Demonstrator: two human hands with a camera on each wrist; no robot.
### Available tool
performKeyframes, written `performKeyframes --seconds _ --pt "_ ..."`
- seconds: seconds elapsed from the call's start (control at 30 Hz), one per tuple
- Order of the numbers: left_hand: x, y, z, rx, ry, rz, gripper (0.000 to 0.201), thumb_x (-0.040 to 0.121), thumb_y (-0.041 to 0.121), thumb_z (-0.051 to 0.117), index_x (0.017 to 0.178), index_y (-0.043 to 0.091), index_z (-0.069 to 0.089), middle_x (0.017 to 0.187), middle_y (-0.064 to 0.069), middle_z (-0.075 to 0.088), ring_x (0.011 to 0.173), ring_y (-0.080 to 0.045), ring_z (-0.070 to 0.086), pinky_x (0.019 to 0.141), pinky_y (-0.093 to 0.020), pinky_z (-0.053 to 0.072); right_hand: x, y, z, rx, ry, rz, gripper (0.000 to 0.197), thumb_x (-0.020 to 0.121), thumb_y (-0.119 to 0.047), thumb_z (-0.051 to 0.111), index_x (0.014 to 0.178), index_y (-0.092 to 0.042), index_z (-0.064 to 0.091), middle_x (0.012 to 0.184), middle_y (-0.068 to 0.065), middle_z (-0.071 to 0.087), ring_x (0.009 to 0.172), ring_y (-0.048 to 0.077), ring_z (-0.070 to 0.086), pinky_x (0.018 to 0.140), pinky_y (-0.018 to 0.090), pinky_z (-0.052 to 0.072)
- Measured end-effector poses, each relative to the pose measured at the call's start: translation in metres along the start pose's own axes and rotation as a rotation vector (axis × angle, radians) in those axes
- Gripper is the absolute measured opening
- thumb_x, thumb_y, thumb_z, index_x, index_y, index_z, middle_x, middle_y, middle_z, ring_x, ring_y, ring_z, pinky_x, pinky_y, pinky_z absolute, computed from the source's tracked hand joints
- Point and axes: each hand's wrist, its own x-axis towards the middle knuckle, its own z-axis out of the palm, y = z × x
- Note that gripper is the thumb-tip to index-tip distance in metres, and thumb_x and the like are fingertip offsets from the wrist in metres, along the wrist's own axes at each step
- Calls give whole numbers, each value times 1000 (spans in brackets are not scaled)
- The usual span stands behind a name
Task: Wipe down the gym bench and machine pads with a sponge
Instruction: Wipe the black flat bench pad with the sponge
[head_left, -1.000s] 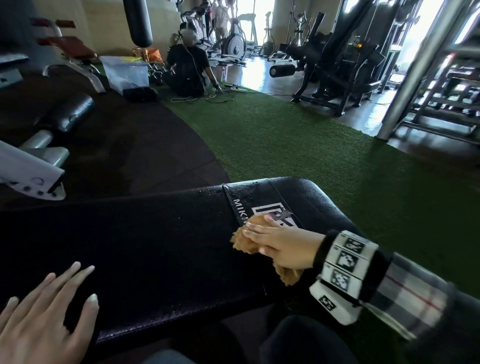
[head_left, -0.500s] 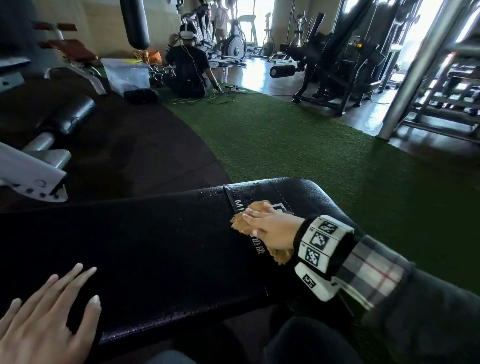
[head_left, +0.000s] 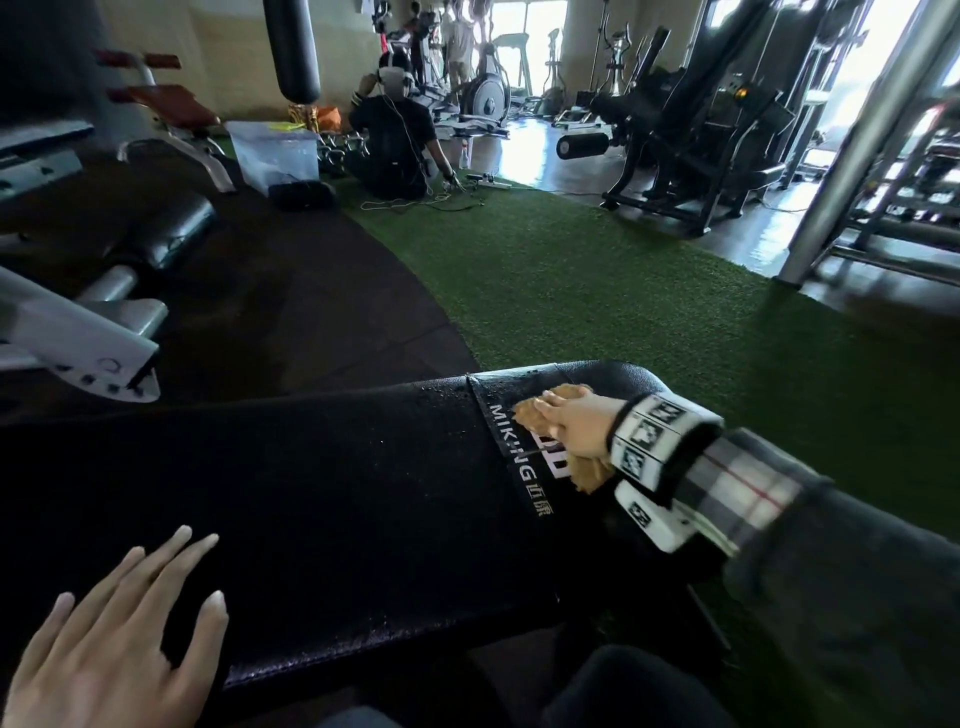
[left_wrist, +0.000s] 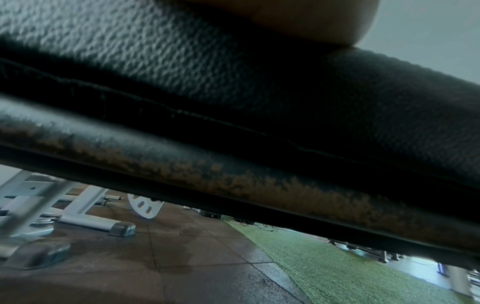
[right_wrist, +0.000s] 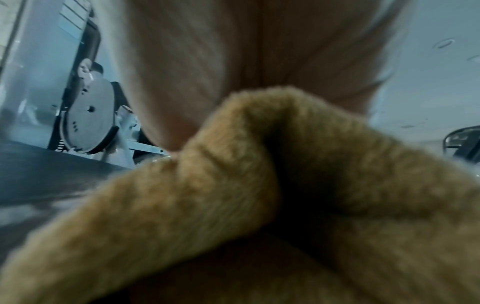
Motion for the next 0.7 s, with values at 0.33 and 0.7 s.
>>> performKeyframes --seconds 0.33,0.7 --pt "0 2 -4 29 0 -5 53 84 55 34 132 41 50 146 17 44 141 -17 32 110 -59 30 -16 -23 3 11 -79 -306 53 101 -12 27 149 -9 4 157 6 -1 145 15 -5 114 33 -7" --pt "-1 4 -4 71 -21 -37 53 83 53 34 133 41 49 146 19 42 141 -10 28 111 -57 30 17 -26 -19 -67 -60 -30 58 101 -16 30 149 -9 -1 157 10 -1 145 25 2 117 43 3"
